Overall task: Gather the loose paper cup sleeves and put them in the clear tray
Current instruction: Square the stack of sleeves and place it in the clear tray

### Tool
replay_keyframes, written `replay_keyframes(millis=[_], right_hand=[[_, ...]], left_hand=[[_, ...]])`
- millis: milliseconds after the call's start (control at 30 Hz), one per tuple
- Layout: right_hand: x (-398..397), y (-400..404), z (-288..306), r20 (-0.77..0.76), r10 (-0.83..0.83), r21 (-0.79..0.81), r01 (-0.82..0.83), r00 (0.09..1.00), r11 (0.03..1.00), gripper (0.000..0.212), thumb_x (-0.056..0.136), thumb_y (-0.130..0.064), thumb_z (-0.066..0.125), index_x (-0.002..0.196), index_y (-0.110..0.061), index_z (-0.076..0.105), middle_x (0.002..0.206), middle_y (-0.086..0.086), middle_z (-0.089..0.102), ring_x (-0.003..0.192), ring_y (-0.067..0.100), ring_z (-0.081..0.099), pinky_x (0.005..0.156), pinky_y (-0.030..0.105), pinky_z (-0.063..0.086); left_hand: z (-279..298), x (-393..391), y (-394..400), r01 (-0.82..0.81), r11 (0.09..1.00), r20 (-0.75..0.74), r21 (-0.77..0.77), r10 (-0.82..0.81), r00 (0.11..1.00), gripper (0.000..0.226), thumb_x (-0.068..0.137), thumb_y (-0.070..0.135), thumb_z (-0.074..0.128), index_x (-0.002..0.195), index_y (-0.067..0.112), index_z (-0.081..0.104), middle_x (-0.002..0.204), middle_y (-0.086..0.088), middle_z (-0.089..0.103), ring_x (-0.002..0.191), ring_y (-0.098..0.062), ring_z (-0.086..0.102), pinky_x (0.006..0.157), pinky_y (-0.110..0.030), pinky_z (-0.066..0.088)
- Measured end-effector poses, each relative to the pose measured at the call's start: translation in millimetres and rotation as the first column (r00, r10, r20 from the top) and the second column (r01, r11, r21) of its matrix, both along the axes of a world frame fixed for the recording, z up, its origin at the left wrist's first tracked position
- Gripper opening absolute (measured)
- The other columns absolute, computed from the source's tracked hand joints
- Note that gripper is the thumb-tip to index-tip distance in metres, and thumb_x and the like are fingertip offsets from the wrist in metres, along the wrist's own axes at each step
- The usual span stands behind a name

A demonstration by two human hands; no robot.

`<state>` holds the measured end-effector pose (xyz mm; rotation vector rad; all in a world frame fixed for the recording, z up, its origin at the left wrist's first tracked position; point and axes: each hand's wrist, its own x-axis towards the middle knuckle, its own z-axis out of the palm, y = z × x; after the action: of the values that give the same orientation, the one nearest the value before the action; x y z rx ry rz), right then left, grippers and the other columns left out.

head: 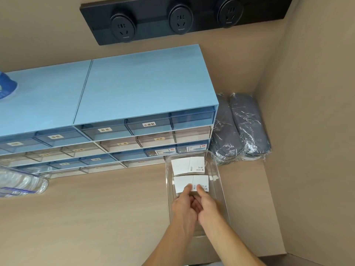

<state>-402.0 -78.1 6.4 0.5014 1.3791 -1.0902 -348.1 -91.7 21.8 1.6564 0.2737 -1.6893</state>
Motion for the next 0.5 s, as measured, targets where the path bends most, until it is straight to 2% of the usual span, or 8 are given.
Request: replay_keyframes(millis=[100, 200, 300, 433, 500], right_hand=[[0.1, -6.4, -3.4, -0.025, 0.028, 0.019, -0.028, 0.999, 0.999, 0.027, 0.089, -0.018, 0.069, 0.101, 0.006, 0.065, 0.073, 0.014, 0.060, 0.054, 0.019, 0.050, 0.046, 0.025, 0.046], [-1.2, -11.1, -8.7, -0.036, 0.027, 0.030, -0.026, 0.999, 0.999, 0.021, 0.087, -0.016, 0.071, 0.093, 0.003, 0.063, 0.073, 0.013, 0.058, 0.058, 0.021, 0.053, 0.056, 0.030, 0.048], [-1.6, -12.8, -11.6, -0.061, 0.059, 0.041, -0.057, 0.996, 0.998, 0.021, 0.086, -0.016, 0.072, 0.089, 0.003, 0.063, 0.071, 0.013, 0.058, 0.057, 0.022, 0.054, 0.057, 0.033, 0.048], [-3.3, -11.7, -14.8, -0.211, 0.174, 0.099, -0.156, 0.962, 0.983, 0.031, 0.084, -0.021, 0.075, 0.067, 0.001, 0.062, 0.060, 0.014, 0.060, 0.048, 0.023, 0.055, 0.050, 0.029, 0.049], [-3.2, -10.6, -14.4, -0.290, 0.260, 0.135, -0.230, 0.921, 0.964, 0.035, 0.084, -0.027, 0.075, 0.063, 0.000, 0.064, 0.056, 0.012, 0.064, 0.046, 0.022, 0.058, 0.048, 0.025, 0.047]], left_hand=[[0.0, -0.8, -3.3, -0.027, 1.000, -0.002, 0.004, 0.027, 1.000, 0.032, 0.082, 0.004, 0.077, 0.062, 0.002, 0.053, 0.033, -0.006, 0.050, 0.020, -0.013, 0.043, 0.028, -0.017, 0.041], [0.0, -1.6, -4.3, -0.047, 0.999, 0.025, 0.017, 0.047, 0.999, 0.029, 0.081, 0.004, 0.079, 0.062, 0.000, 0.057, 0.048, -0.010, 0.057, 0.023, -0.010, 0.049, 0.031, -0.019, 0.048], [0.5, -3.0, -5.4, -0.006, 1.000, 0.090, 0.023, 0.004, 0.996, 0.031, 0.082, 0.008, 0.079, 0.061, 0.001, 0.057, 0.054, -0.012, 0.057, 0.024, -0.013, 0.049, 0.034, -0.020, 0.048], [-0.9, -3.2, -7.2, 0.091, 0.995, 0.186, 0.031, -0.096, 0.978, 0.035, 0.084, 0.012, 0.076, 0.057, 0.001, 0.057, 0.041, -0.009, 0.057, 0.025, -0.016, 0.049, 0.034, -0.020, 0.046], [0.5, -4.4, -9.6, 0.141, 0.989, 0.236, 0.045, -0.148, 0.960, 0.028, 0.084, 0.015, 0.077, 0.068, -0.003, 0.062, 0.045, -0.011, 0.062, 0.036, -0.020, 0.056, 0.040, -0.025, 0.052]])
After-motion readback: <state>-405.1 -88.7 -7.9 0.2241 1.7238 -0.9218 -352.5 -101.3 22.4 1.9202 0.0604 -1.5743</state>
